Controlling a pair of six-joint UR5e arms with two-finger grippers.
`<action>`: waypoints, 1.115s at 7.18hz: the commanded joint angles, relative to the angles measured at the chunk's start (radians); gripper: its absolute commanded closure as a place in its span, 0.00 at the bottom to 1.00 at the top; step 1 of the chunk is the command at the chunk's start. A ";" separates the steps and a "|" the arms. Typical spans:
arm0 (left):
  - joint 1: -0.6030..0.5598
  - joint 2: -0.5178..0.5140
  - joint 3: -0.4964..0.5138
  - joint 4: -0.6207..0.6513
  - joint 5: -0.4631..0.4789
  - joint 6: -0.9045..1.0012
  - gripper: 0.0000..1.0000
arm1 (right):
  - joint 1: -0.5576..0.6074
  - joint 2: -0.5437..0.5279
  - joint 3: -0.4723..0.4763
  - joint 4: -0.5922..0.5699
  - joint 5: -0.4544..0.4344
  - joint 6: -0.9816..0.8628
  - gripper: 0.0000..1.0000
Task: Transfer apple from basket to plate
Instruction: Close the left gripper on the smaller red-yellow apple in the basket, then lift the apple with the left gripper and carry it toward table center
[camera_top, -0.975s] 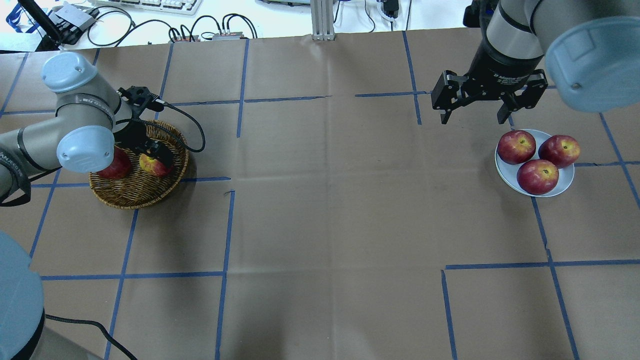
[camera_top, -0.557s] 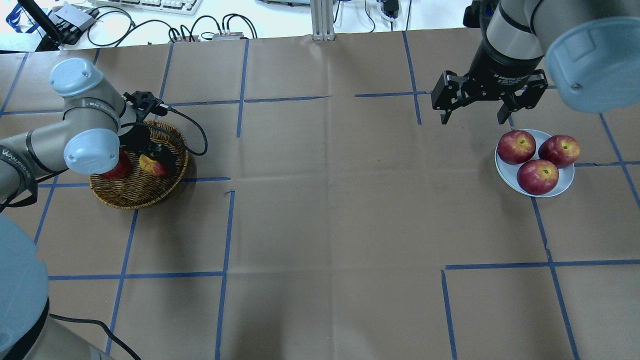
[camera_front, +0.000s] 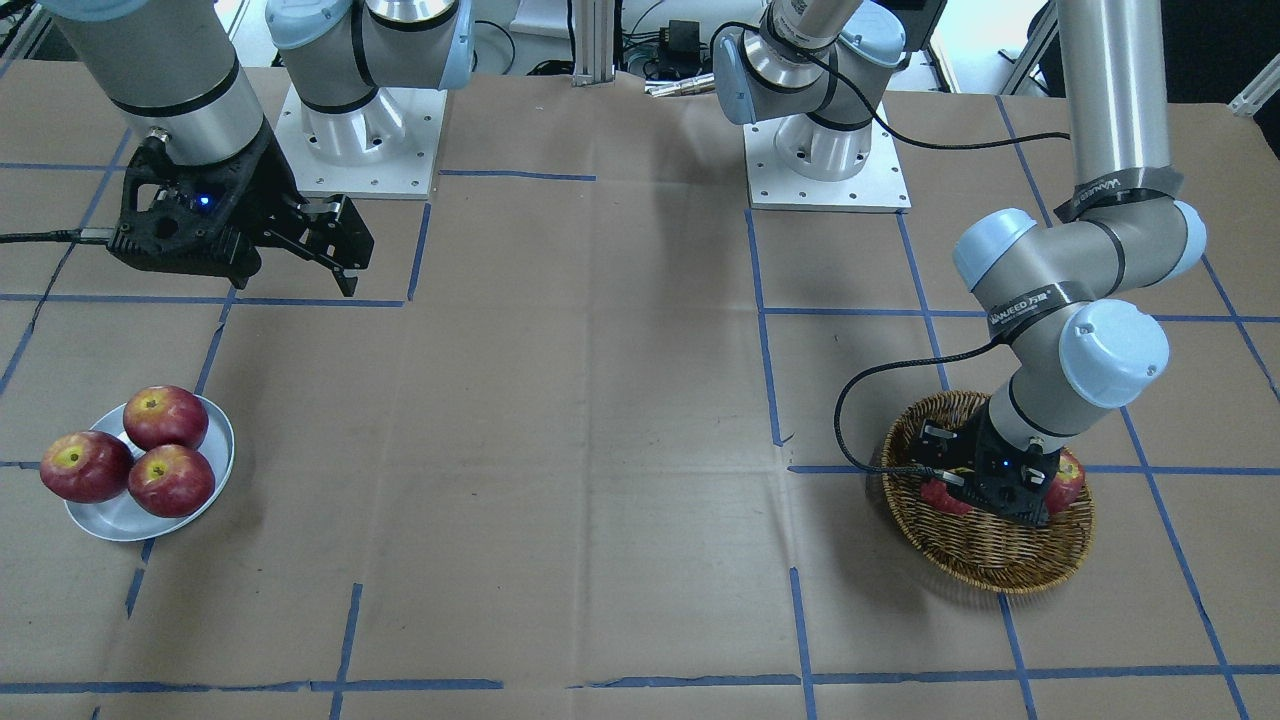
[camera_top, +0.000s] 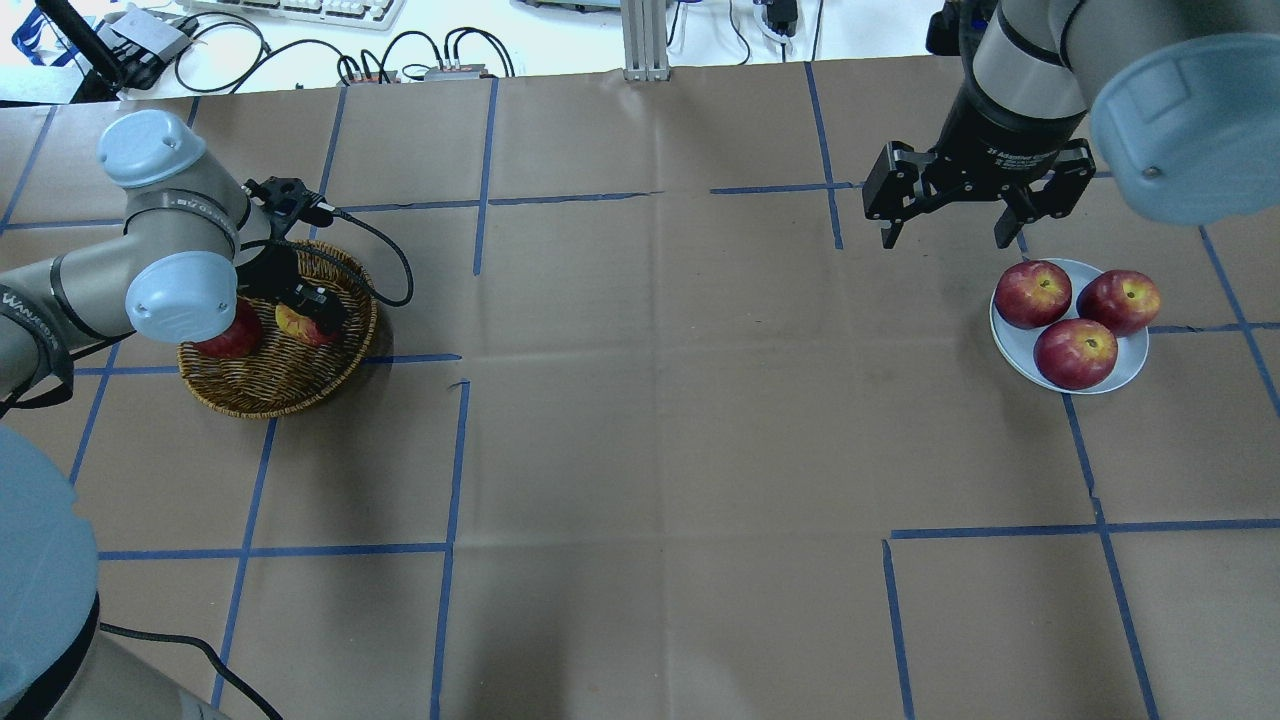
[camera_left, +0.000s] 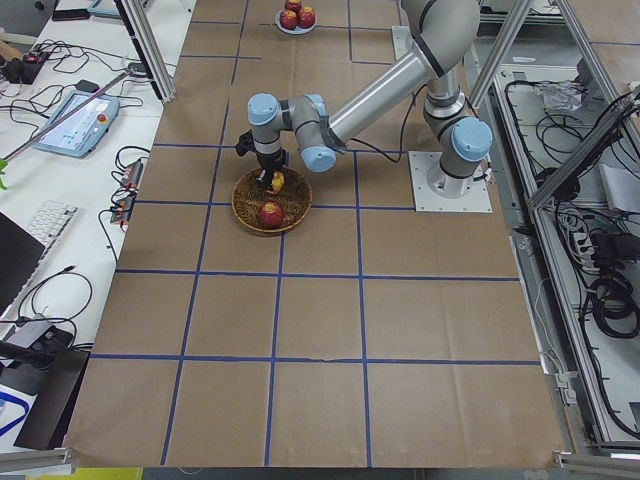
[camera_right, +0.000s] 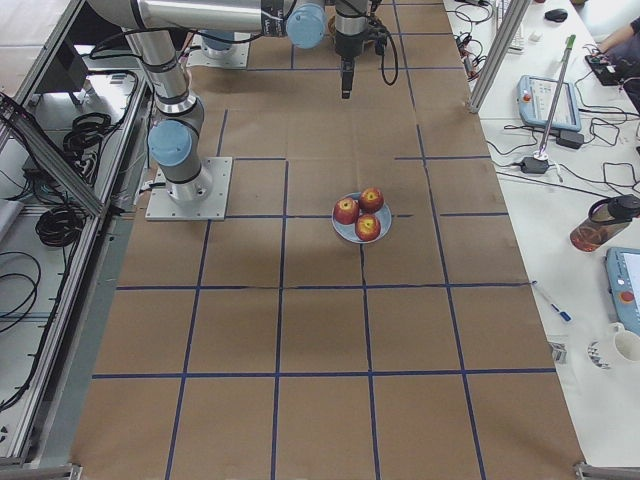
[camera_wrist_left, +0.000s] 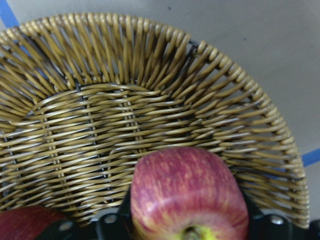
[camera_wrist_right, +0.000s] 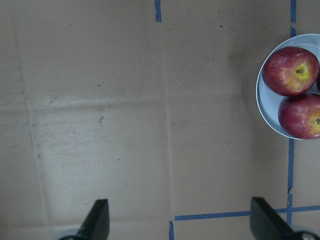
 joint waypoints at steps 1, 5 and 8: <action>-0.023 0.053 0.039 -0.089 -0.001 -0.101 0.49 | 0.000 -0.001 0.000 0.000 0.000 0.000 0.00; -0.309 0.069 0.114 -0.163 -0.007 -0.588 0.48 | 0.000 0.001 0.002 0.000 0.000 0.000 0.00; -0.559 -0.076 0.192 -0.107 -0.008 -0.853 0.47 | 0.000 0.001 0.002 0.000 0.000 0.000 0.00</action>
